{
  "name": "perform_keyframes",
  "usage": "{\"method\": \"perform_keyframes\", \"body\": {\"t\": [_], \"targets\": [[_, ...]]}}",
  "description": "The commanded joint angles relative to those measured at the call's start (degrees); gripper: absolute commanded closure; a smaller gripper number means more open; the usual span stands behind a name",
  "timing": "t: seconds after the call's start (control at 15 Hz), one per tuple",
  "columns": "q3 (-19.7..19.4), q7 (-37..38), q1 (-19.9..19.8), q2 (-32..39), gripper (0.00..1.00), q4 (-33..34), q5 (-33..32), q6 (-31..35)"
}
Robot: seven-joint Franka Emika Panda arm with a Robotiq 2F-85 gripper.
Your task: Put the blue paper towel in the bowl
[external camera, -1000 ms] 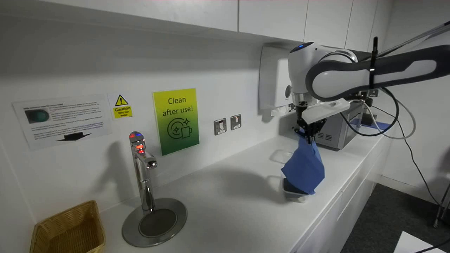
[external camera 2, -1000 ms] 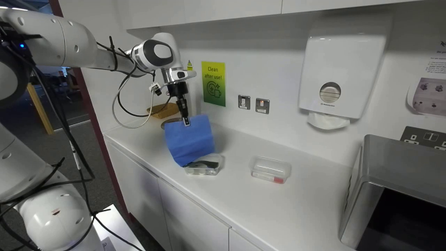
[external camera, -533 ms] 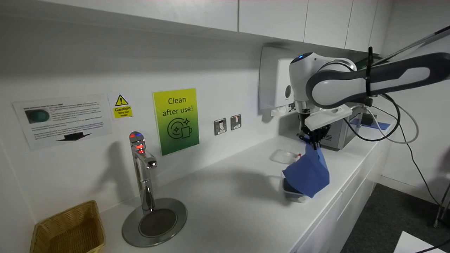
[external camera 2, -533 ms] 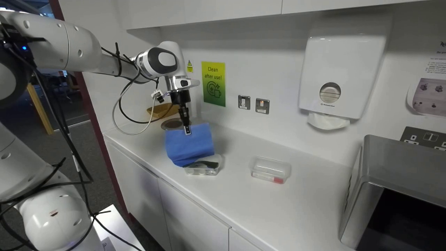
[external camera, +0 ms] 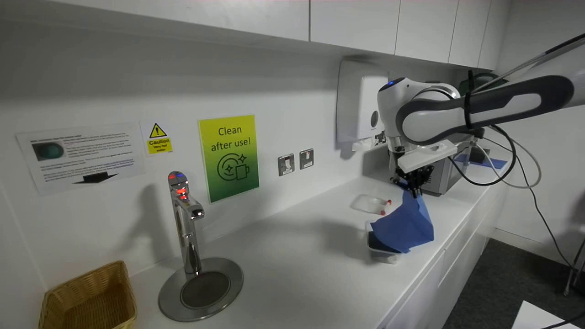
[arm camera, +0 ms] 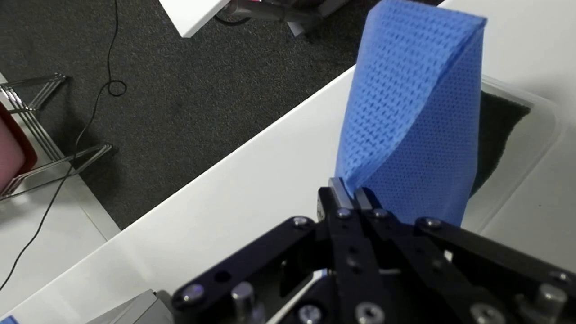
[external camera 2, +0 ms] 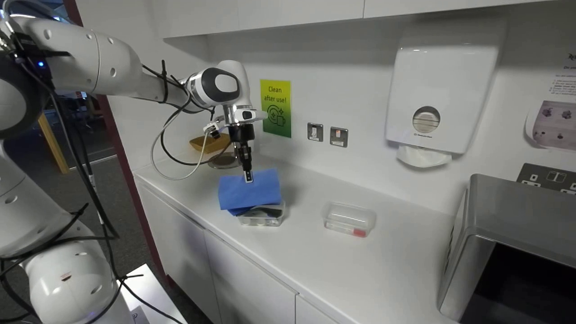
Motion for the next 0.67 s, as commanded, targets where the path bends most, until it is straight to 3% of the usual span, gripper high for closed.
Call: {"method": "perform_keyframes", "body": {"t": [0.0, 0.6], "targets": [[0.11, -0.69, -0.2, 2.28, 1.0, 0.35, -1.06, -0.33], [-0.33, -1.74, 0.52, 8.52, 1.0, 1.03, -3.64, -1.41]]}}
